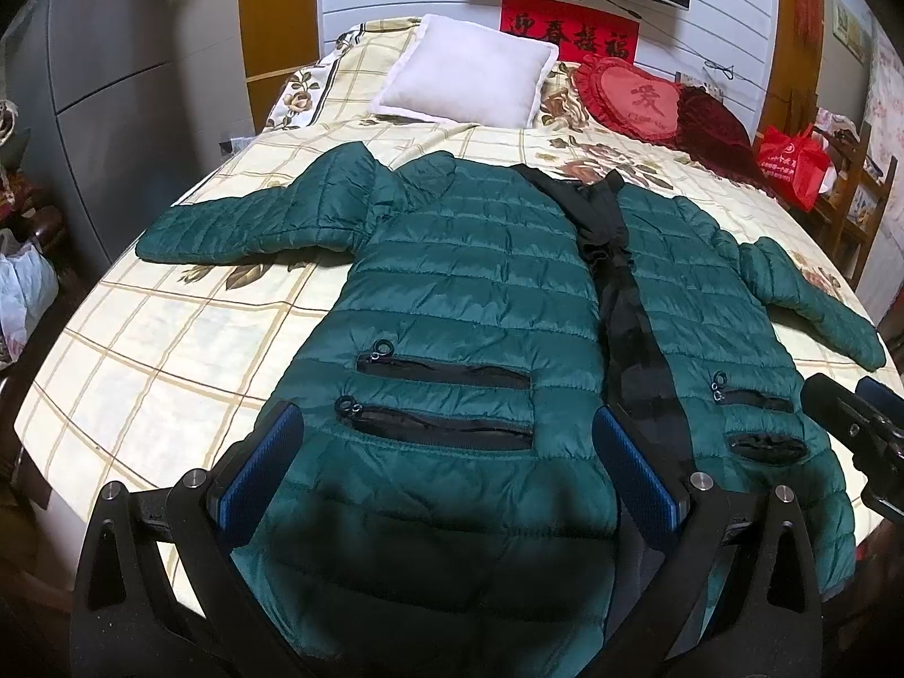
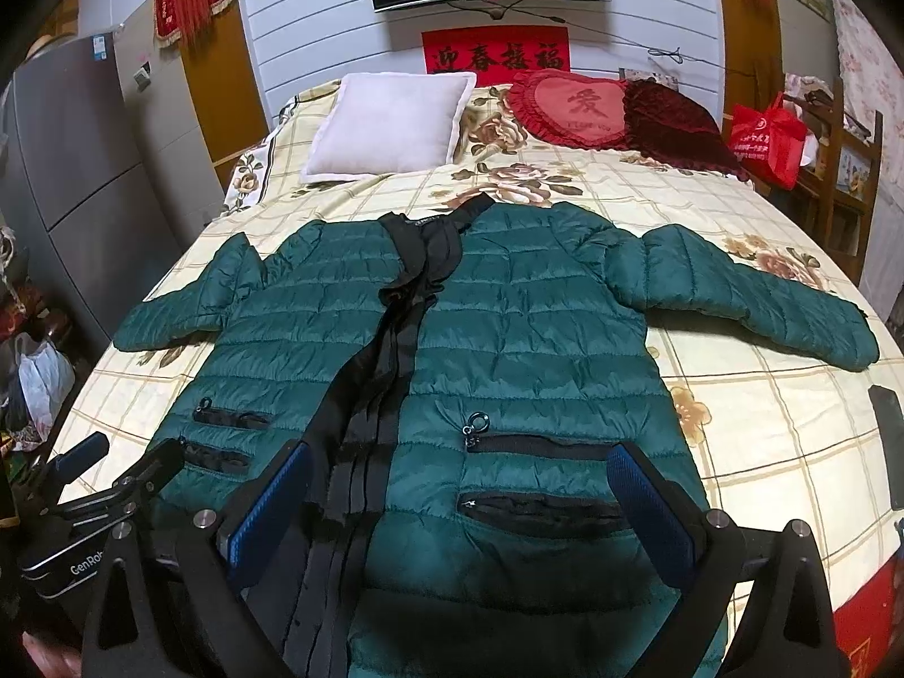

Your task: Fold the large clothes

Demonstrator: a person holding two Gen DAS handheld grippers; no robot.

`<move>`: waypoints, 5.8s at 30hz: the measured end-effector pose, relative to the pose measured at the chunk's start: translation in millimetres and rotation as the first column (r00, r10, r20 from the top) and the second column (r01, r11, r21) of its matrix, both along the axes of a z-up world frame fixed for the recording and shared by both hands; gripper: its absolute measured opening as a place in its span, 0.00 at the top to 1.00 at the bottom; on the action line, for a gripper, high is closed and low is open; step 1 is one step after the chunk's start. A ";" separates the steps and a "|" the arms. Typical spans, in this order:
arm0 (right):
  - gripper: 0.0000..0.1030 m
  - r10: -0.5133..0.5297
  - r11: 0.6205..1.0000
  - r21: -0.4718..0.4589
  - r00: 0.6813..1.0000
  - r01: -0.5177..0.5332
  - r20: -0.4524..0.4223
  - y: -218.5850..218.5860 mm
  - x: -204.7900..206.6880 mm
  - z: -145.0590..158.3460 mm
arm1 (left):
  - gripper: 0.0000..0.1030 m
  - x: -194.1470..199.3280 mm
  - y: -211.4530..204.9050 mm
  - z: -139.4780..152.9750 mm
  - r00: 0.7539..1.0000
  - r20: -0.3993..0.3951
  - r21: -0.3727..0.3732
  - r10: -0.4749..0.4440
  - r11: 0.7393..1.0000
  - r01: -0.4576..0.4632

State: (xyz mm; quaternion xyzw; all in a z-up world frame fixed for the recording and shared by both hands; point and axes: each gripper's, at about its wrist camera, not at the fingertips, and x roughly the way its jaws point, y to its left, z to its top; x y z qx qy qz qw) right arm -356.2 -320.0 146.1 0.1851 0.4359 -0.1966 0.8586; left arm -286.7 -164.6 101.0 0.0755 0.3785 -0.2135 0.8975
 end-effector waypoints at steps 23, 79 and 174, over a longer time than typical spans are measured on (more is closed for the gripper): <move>0.00 0.025 1.000 -0.001 1.000 -0.025 -0.018 -0.7 17.6 -2.3 | 0.01 12.0 -6.3 4.8 1.000 0.002 -0.007 0.004 1.000 -0.004; 0.00 0.038 0.999 0.021 0.998 -0.037 -0.055 -74.3 144.9 -39.0 | 0.01 224.4 80.9 8.5 0.959 0.000 0.040 0.284 0.958 -0.284; 0.00 0.092 0.981 0.175 0.995 -0.087 -0.024 -95.2 126.4 -56.7 | 0.91 188.7 -68.3 24.9 0.982 -0.115 -0.176 -0.149 0.976 0.127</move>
